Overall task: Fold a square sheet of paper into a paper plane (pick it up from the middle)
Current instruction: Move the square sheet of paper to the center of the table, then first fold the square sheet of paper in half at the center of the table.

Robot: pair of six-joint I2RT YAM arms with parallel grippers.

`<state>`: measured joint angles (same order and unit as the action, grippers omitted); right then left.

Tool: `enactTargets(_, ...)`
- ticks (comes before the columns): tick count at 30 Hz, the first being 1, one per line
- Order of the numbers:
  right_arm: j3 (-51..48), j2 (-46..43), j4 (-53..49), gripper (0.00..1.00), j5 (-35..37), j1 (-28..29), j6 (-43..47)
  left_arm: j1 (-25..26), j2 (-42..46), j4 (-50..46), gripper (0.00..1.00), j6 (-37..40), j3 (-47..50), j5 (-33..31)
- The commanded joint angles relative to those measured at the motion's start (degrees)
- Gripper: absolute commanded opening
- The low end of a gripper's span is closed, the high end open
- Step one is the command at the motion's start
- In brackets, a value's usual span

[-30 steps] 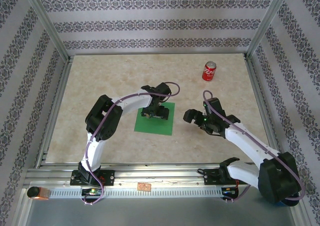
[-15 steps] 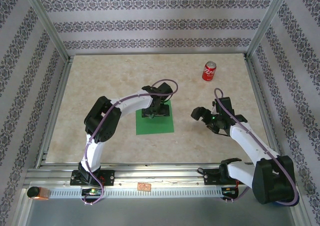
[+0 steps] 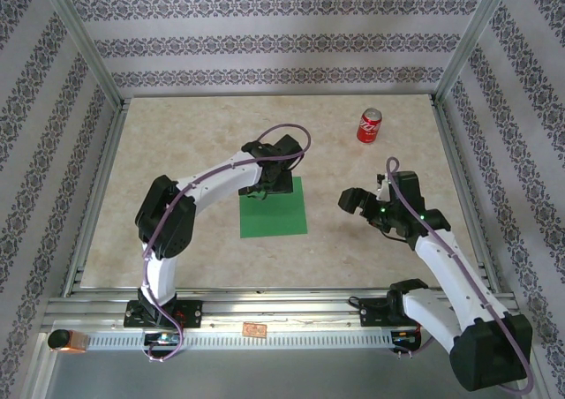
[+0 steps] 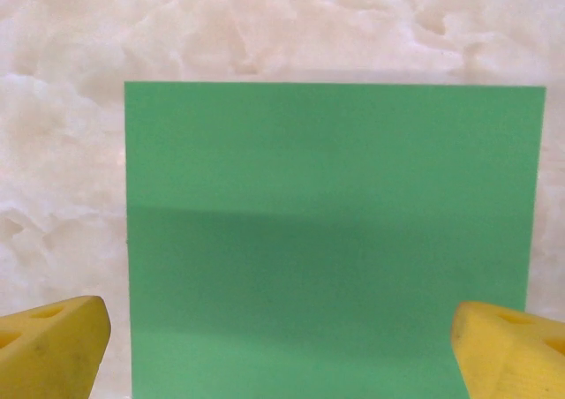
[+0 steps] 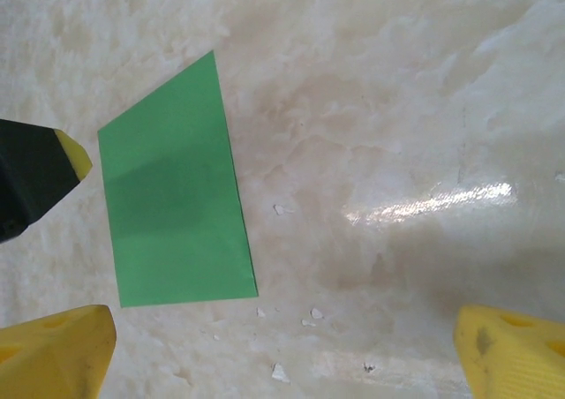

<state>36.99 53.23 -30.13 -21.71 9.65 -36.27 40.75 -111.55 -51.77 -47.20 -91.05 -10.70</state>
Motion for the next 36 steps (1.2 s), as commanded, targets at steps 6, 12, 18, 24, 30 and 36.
enactTargets(6,4.93,3.64,-5.02,0.98,4.21,1.34,1.51,-0.41,6.27,4.96,0.99,-0.09,8.73,7.58)
enactTargets(12,5.11,6.66,-4.24,0.98,3.00,1.27,0.60,-0.15,-0.82,0.07,0.93,-2.48,2.05,8.96)
enactTargets(18,8.18,12.81,-5.97,0.98,-1.22,1.60,3.37,0.12,-9.25,-8.29,0.93,-1.59,-7.96,7.78)
enactTargets(24,9.11,14.61,-5.55,0.98,-1.82,1.61,4.52,0.03,-12.17,-6.31,0.94,2.59,-10.35,10.91)
enactTargets(30,8.97,15.21,-5.20,0.98,-1.66,1.62,4.54,0.07,-13.52,-7.46,0.95,2.73,-10.65,10.05)
enactTargets(36,9.58,15.93,-5.38,0.98,-0.78,1.64,4.19,0.03,-14.88,-7.31,0.96,2.56,-10.04,10.81)
